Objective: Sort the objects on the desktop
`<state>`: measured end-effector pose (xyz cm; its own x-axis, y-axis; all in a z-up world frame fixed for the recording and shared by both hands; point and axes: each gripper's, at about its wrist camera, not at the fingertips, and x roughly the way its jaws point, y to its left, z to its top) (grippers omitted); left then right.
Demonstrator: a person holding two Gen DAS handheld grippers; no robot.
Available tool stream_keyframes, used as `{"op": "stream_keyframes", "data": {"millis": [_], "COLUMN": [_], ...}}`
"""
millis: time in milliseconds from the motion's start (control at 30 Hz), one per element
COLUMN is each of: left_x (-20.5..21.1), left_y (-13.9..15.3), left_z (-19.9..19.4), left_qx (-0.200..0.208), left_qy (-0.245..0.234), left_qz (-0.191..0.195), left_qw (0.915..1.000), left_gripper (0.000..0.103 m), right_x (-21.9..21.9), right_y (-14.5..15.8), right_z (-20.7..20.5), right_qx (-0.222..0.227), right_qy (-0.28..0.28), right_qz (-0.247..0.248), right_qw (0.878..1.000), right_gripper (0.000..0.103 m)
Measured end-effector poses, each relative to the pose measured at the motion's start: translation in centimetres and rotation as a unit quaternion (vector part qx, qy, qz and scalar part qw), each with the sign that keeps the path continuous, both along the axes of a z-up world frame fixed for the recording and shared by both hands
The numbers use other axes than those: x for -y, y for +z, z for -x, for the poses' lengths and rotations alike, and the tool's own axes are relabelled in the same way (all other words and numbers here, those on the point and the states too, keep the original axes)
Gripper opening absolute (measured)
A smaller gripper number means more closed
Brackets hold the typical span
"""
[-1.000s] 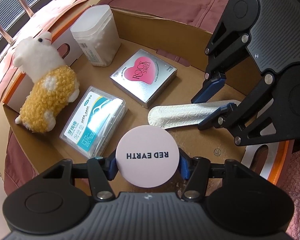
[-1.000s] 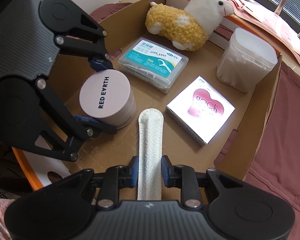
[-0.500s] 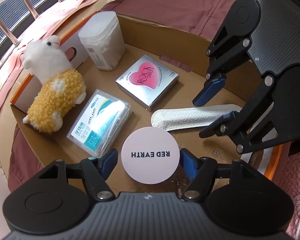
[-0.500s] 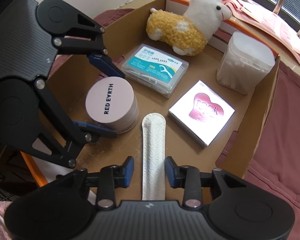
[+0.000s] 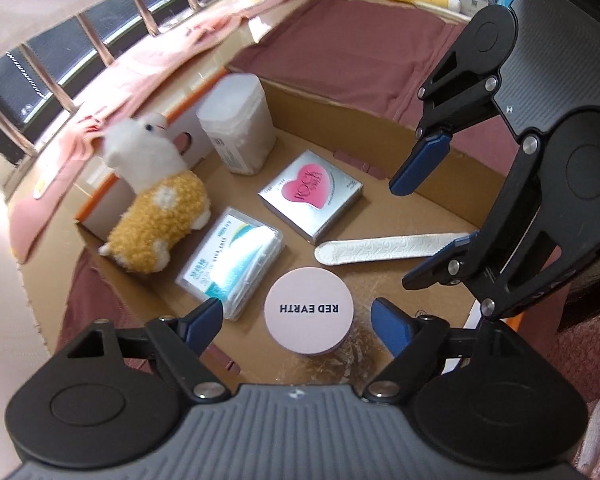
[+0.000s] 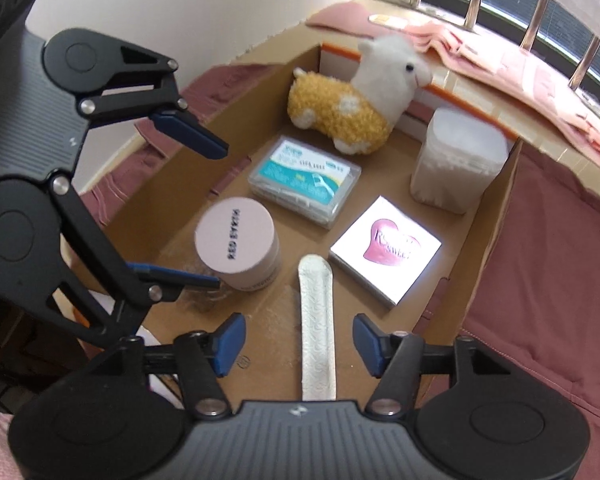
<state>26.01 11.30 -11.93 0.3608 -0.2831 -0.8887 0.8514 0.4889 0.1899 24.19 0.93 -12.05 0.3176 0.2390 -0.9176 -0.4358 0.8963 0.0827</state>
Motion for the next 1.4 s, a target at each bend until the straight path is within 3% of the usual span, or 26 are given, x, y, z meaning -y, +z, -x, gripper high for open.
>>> {"op": "stream_keyframes", "data": {"millis": [233,367,433,567,800,1033,1233,1400], "left_x": [-1.8,-3.2,-3.7,-5.0,-6.9,-8.2,-8.9,-8.3], "left_y": [2.6,4.3,4.8,5.9,7.2,7.0,6.7,7.2], "left_z": [0.9,1.9,2.3,3.1,3.9,4.9,5.8,7.4], "left_qx": [0.009,0.012,0.011,0.011,0.007,-0.019,-0.037,-0.023], "left_qy": [0.052,0.082,0.097,0.131,0.228,0.300,0.358,0.386], "left_qz": [0.034,0.060,0.071,0.100,0.147,0.146,0.146,0.141], "left_qw": [0.9980,0.9948,0.9928,0.9862,0.9625,0.9426,0.9215,0.9115], "left_gripper": [0.097,0.103,0.103,0.103,0.103,0.103,0.103,0.103], "right_x": [0.4,0.6,0.6,0.6,0.6,0.4,0.1,0.3], "right_y": [3.3,4.8,5.5,6.6,8.0,8.6,8.5,8.9], "right_z": [1.7,3.1,3.8,5.2,7.8,10.0,10.8,11.1], "right_qx": [0.026,0.042,0.047,0.060,0.079,0.083,0.079,0.075], "right_qy": [-0.032,-0.060,-0.072,-0.111,-0.184,-0.243,-0.248,-0.238], "right_qz": [-0.019,-0.035,-0.040,-0.051,-0.066,-0.073,-0.071,-0.079], "right_qw": [0.999,0.997,0.995,0.991,0.978,0.964,0.963,0.965], "right_gripper": [0.081,0.084,0.093,0.094,0.102,0.103,0.103,0.103]}}
